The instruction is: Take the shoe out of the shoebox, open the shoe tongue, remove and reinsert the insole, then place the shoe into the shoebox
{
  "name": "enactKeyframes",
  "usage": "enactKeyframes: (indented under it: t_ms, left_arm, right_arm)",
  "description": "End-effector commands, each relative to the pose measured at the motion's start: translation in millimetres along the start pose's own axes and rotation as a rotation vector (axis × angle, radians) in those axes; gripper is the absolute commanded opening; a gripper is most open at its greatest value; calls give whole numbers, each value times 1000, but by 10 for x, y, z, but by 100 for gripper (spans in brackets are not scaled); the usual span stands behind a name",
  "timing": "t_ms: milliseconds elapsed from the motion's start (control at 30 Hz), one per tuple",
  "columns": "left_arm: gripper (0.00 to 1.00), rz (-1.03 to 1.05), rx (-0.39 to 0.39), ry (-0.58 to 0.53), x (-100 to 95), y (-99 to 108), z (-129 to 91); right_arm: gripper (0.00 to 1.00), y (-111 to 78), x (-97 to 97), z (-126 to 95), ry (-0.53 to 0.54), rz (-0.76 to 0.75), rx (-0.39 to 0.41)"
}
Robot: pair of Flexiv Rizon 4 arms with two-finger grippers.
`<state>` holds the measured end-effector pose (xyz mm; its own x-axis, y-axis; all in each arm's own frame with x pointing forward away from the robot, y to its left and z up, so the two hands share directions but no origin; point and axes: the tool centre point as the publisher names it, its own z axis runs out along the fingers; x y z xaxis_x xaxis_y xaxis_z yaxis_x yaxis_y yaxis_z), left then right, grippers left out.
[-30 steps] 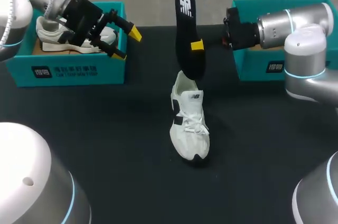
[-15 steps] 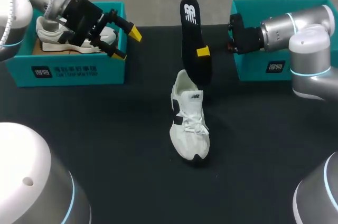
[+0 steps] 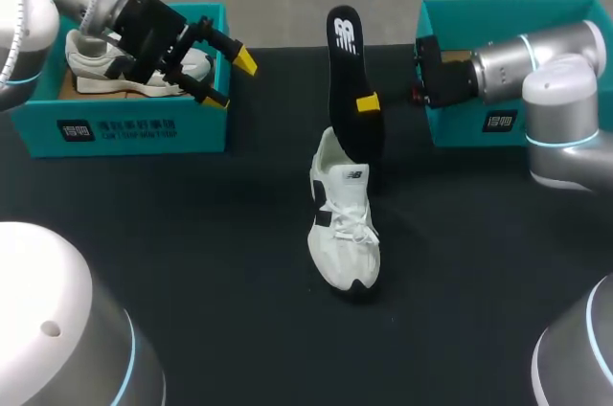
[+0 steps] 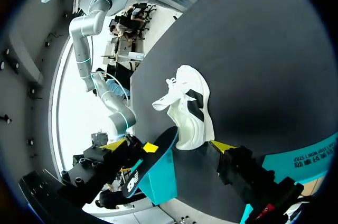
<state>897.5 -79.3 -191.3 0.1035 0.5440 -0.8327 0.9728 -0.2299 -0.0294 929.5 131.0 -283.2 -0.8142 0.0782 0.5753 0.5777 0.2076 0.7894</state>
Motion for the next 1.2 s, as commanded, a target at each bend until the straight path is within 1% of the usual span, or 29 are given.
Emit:
enactKeyframes:
  t_ms: [33, 333, 500, 633, 800, 900, 967, 1067, 1200]
  left_arm:
    - [100, 1, 1, 3, 1, 3, -6]
    - [100, 1, 1, 3, 1, 3, -6]
    - [100, 1, 1, 3, 1, 3, -6]
    - [100, 1, 1, 3, 1, 3, -6]
    - [100, 1, 1, 3, 1, 3, -6]
    - [100, 1, 1, 3, 1, 3, -6]
    - [100, 1, 1, 3, 1, 3, -6]
    - [100, 1, 1, 3, 1, 3, -6]
    - [100, 1, 1, 3, 1, 3, -6]
  right_arm:
    - [0, -48, 45, 6, -14, 4, -6]
    - [0, -62, 48, 14, -26, 11, -15]
    - [0, 47, 73, 17, -50, 5, -25]
    - [0, 149, 93, 63, -59, -4, -30]
    - [0, 199, 86, 122, -48, -16, -35]
    - [0, 191, 80, 160, -43, -14, -41]
    - [0, 167, 94, 183, -37, -5, -73]
    - [0, 121, 114, 207, -39, -4, -92]
    - [0, 57, 109, 221, -42, 5, -93]
